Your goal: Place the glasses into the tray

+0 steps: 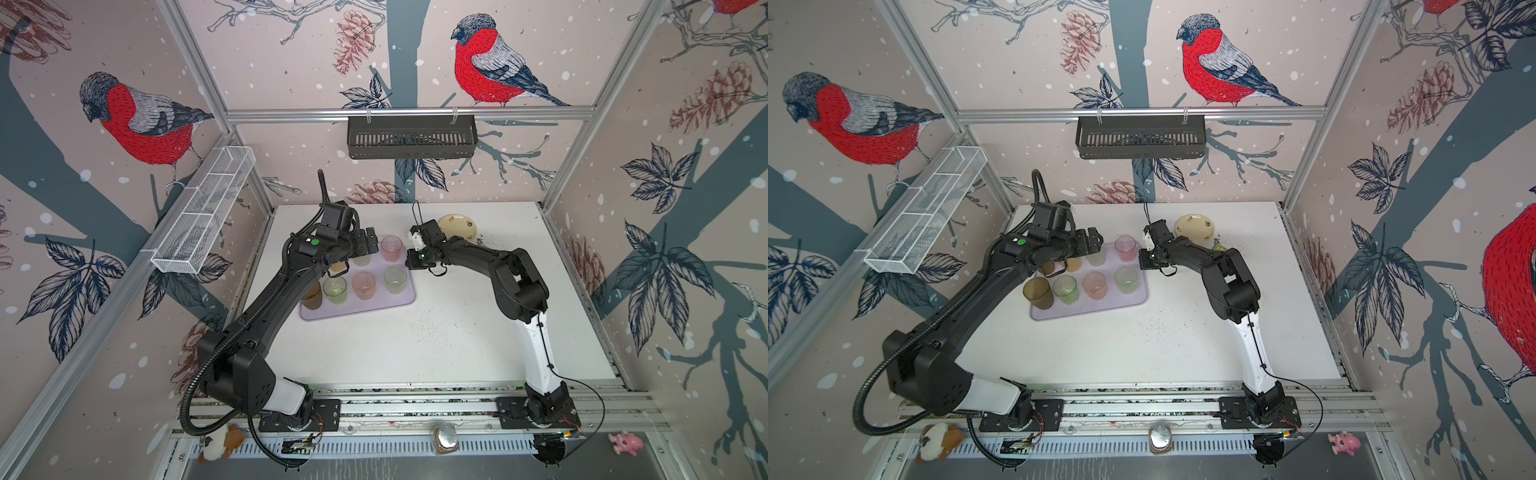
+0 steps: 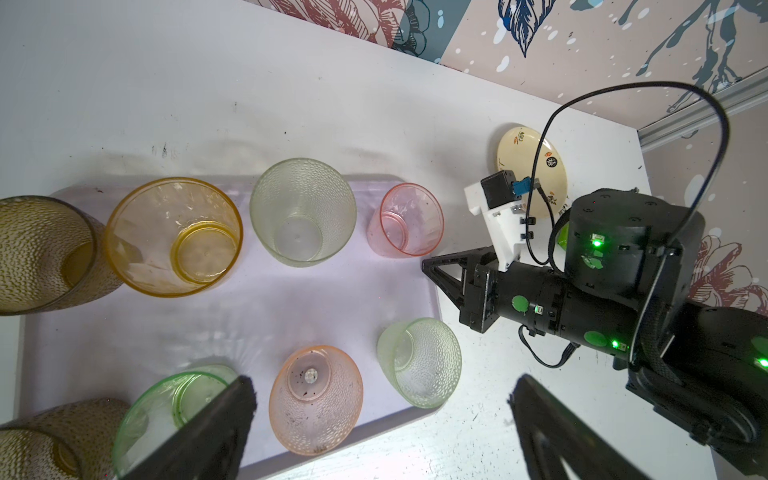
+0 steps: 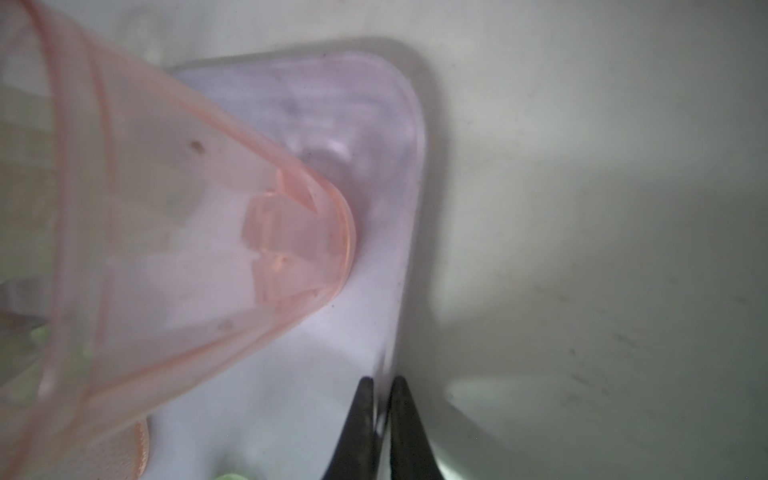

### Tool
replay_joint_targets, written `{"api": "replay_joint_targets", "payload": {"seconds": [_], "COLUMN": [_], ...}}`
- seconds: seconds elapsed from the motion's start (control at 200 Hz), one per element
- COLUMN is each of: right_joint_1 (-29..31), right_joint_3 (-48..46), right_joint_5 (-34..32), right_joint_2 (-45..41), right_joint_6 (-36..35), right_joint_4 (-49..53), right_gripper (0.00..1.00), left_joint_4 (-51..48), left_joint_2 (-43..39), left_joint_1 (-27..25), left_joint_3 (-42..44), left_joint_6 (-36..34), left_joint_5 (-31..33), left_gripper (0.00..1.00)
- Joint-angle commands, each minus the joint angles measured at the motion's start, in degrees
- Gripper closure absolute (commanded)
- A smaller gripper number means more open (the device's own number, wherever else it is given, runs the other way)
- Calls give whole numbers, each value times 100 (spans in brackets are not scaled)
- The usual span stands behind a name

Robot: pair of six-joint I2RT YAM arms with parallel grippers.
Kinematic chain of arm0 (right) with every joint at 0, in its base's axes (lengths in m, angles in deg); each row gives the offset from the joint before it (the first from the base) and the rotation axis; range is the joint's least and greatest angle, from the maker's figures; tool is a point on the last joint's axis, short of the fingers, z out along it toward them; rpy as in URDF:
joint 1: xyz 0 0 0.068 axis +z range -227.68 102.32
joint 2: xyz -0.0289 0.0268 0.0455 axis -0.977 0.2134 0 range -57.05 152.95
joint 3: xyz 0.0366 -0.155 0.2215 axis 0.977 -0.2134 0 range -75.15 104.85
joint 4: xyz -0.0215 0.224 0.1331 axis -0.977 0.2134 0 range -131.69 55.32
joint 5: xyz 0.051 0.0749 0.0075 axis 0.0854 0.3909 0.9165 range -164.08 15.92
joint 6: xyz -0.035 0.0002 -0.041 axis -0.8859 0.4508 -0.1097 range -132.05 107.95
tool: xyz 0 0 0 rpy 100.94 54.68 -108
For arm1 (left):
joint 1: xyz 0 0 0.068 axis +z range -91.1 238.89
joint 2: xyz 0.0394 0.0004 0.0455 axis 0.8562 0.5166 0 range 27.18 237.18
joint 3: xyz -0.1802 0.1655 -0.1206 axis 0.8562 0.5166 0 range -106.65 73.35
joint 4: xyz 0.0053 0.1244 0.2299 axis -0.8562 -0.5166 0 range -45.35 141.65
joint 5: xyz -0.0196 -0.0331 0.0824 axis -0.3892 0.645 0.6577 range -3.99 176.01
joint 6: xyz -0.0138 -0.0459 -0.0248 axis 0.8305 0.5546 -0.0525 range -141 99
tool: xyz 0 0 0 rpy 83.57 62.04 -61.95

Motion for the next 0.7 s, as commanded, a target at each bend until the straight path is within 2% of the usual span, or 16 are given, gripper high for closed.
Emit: {"api": "replay_joint_targets", "payload": {"seconds": [0.0, 0.695], "right_joint_1": [-52, -528], "right_joint_3": [-137, -1894], "right_joint_5": [-180, -264], "right_joint_2": [-131, -1241], "right_joint_6": [-67, 378], "right_joint_4": [247, -514], "right_gripper": [90, 89], "left_joint_4": [197, 310], "left_joint_2": [-39, 67], "left_joint_1": [14, 12], "left_joint_3": [10, -33], "left_joint_6": [33, -3], "left_joint_5": [-53, -218], "left_gripper": [3, 3]}}
